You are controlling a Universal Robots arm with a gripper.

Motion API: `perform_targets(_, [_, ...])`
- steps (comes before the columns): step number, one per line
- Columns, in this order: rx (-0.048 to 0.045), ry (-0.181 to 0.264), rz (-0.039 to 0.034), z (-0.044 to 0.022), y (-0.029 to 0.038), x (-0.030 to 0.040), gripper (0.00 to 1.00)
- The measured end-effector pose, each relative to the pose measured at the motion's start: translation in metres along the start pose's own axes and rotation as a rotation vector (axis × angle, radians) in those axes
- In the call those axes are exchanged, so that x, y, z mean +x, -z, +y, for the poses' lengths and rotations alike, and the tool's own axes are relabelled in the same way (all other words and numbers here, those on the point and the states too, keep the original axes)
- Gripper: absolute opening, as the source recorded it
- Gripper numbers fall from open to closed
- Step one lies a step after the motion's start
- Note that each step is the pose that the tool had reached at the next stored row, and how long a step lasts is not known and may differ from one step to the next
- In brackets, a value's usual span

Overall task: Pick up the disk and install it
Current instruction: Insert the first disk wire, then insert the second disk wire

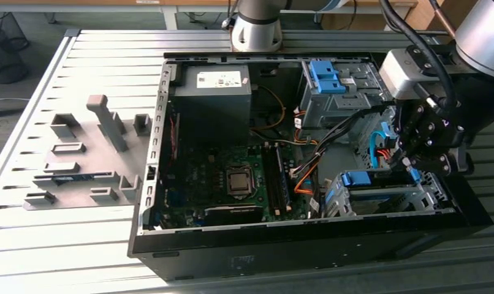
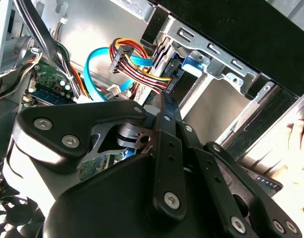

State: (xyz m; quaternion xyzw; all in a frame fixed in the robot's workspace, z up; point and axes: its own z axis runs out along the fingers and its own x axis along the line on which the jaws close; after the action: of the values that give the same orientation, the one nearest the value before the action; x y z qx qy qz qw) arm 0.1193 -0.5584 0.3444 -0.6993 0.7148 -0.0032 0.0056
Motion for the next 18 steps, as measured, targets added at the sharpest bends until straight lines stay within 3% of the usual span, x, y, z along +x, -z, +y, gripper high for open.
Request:
perform_targets(15, [0.0000, 0.000, -0.0004, 0.0005, 0.0034, 0.0001, 0.11])
perform_targets(18, [0.0000, 0.000, -0.0006, 0.0006, 0.0090, 0.0000, 0.11])
